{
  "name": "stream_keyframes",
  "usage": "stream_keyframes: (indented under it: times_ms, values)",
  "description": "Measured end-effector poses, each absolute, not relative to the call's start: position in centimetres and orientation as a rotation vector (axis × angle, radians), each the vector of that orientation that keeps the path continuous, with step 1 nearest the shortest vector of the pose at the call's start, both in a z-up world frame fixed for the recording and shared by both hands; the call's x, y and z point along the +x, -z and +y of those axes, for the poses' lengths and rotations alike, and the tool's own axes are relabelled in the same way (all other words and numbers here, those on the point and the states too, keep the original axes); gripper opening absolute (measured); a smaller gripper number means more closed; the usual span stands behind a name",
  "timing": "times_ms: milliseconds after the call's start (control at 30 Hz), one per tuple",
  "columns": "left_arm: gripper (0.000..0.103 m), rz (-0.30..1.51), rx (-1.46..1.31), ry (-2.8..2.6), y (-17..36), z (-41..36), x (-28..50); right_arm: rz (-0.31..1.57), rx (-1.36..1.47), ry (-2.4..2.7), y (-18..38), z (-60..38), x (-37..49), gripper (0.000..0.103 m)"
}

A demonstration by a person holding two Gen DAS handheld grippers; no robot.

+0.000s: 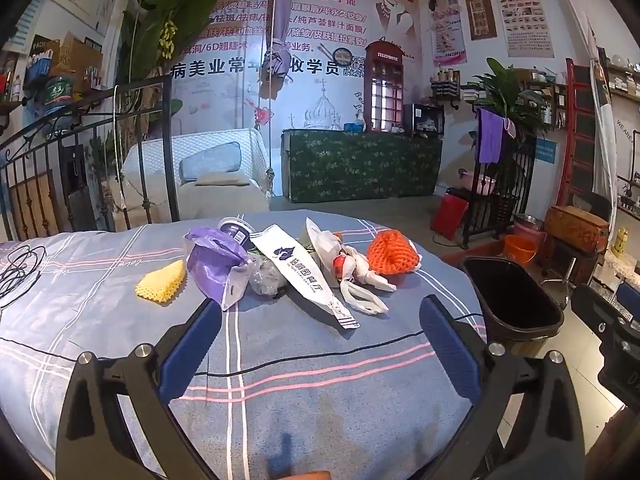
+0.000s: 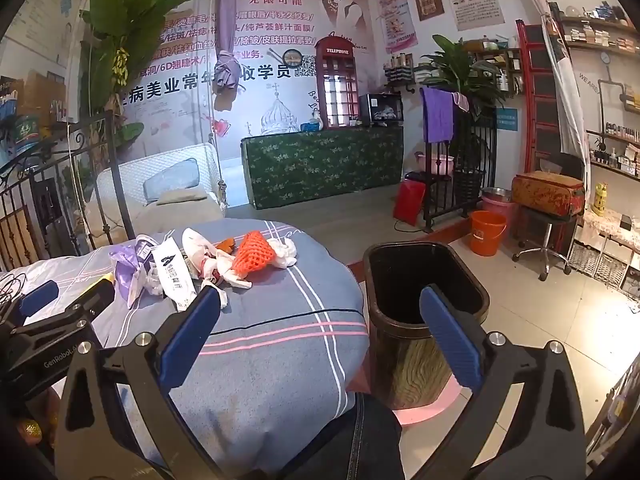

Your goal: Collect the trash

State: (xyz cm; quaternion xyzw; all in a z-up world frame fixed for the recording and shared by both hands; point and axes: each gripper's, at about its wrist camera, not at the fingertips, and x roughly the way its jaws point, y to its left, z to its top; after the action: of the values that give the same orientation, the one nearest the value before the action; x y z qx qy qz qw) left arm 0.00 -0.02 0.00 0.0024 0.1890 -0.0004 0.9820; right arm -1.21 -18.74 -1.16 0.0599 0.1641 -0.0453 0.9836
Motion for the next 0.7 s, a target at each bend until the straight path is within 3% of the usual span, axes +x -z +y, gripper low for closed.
stream_keyframes:
  times_ms: [700]
  values:
    - [0.098, 0.399, -0.013, 0.010, 0.2, -0.4, 0.2, 0.360, 0.138, 0.081, 1.7, -18.5, -0.3, 0.099]
